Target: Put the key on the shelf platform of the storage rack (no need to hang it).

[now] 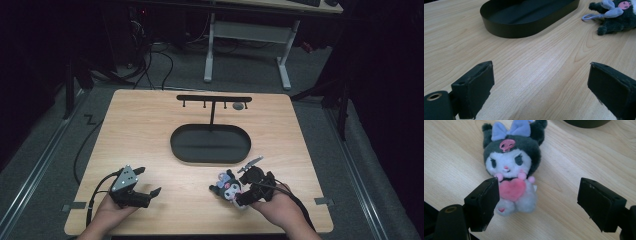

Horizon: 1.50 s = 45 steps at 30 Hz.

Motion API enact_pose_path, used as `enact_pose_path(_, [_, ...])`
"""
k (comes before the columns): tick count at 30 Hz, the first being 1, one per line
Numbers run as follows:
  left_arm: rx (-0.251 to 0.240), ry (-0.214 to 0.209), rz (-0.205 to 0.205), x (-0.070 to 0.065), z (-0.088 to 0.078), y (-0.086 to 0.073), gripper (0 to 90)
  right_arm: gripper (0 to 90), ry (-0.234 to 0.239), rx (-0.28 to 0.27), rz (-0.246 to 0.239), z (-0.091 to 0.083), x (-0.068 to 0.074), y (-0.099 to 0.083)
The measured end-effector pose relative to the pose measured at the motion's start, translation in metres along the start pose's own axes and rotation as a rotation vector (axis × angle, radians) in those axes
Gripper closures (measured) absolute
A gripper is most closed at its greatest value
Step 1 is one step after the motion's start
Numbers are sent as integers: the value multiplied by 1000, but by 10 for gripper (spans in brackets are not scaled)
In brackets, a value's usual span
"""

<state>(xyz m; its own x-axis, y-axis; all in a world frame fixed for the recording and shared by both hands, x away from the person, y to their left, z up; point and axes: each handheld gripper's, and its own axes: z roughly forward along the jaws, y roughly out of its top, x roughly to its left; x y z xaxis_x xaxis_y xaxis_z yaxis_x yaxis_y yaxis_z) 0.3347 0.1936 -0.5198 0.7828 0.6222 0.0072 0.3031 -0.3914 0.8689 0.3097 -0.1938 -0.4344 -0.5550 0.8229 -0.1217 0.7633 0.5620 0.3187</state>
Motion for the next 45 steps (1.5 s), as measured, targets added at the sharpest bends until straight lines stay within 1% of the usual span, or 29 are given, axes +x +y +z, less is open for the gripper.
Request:
enact_pose_path(1, [0, 0, 0, 0, 0, 0, 77, 179, 2, 2, 2, 1, 2, 0])
enact_pose_path(2, [0, 0, 0, 0, 0, 0, 77, 179, 7, 1, -12, 1, 2, 1])
enact_pose_path(7, [-1, 0, 0, 0, 0, 0, 77, 179, 19, 7, -19, 5, 6, 1])
enact_pose_path(9, [1, 0, 1, 0, 0, 0, 77, 179, 22, 16, -6, 7, 9, 0])
enact_pose_path(11, [1, 0, 2, 0, 0, 0, 77, 183, 27, 21, -18, 10, 9, 0])
enact_pose_path(14, [1, 0, 2, 0, 0, 0, 77, 185, 36, 29, -22, 13, 10, -1])
enact_pose_path(15, [1, 0, 2, 0, 0, 0, 77, 185, 38, 32, -31, 14, 9, -2])
enact_pose_path(18, [1, 1, 1, 0, 0, 0, 77, 186, 44, 43, -19, 18, 11, -4])
enact_pose_path(20, [1, 0, 2, 0, 0, 0, 77, 186, 48, 45, -20, 20, 12, -5])
enact_pose_path(21, [1, 0, 2, 0, 0, 0, 77, 185, 50, 52, -4, 22, 14, -6])
enact_pose_path(22, [3, 0, 2, 0, 0, 0, 77, 186, 50, 51, -19, 23, 13, -7])
enact_pose_path(23, [2, 1, 2, 0, 0, 0, 77, 186, 54, 51, -22, 25, 13, -7])
enact_pose_path(28, [1, 1, 1, 0, 0, 0, 77, 190, 60, 59, -25, 30, 15, -10])
enact_pose_path(30, [1, 1, 1, 0, 0, 0, 77, 195, 55, 61, -29, 33, 16, -11])
enact_pose_path(36, [1, 1, 1, 0, 0, 0, 77, 224, 61, 76, -28, 40, 17, -14])
enact_pose_path(40, [4, 0, 2, 0, 0, 0, 77, 260, 62, 70, -19, 42, 16, -16])
enact_pose_path(45, [7, 0, 3, 0, 0, 0, 77, 358, 65, 62, -16, 43, 16, -17])
